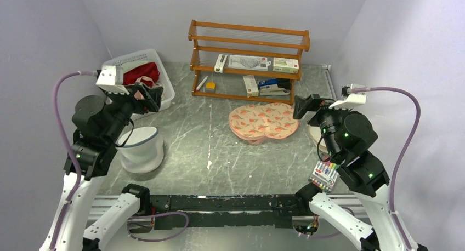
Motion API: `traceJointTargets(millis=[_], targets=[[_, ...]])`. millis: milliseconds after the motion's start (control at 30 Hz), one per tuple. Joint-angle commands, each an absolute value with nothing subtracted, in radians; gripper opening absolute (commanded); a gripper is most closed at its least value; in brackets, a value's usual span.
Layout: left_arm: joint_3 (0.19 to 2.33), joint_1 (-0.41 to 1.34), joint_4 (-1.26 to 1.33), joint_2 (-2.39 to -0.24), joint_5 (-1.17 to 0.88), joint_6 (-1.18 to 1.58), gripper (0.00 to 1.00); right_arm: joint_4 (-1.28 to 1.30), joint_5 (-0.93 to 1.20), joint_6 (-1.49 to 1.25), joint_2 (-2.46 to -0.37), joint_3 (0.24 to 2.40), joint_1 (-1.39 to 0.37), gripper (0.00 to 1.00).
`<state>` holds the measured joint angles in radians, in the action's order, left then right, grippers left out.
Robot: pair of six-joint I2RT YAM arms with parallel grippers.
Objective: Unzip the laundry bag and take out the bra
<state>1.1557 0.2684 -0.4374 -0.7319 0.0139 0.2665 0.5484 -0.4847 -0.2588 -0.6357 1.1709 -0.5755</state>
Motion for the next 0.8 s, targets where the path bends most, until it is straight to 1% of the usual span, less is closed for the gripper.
traceJointTargets(millis=[0, 133, 300, 467, 567, 633, 767], targets=[[1.100, 0.251, -0.317, -0.760, -0.020, 0.253, 0.98, 0.504, -0.462, -0.335, -0.653, 1.137, -0.503, 1.00], [1.044, 0.243, -0.246, -0.790, -0.028, 0.247, 0.98, 0.473, -0.420, -0.366, -0.665, 1.099, -0.435, 1.00], [0.990, 0.240, -0.167, -0.825, -0.040, 0.235, 0.98, 0.399, -0.356, -0.417, -0.646, 0.996, -0.368, 1.00], [0.955, 0.243, -0.107, -0.852, -0.053, 0.223, 0.98, 0.289, -0.220, -0.481, -0.631, 0.869, -0.324, 1.00], [0.942, 0.245, -0.073, -0.863, -0.061, 0.211, 0.98, 0.209, -0.083, -0.522, -0.661, 0.806, -0.309, 1.00], [0.937, 0.246, -0.057, -0.868, -0.059, 0.202, 0.98, 0.124, 0.059, -0.556, -0.705, 0.765, -0.302, 1.00], [0.933, 0.245, -0.029, -0.872, -0.054, 0.186, 0.97, -0.119, 0.366, -0.705, -0.902, 0.703, -0.316, 1.00]])
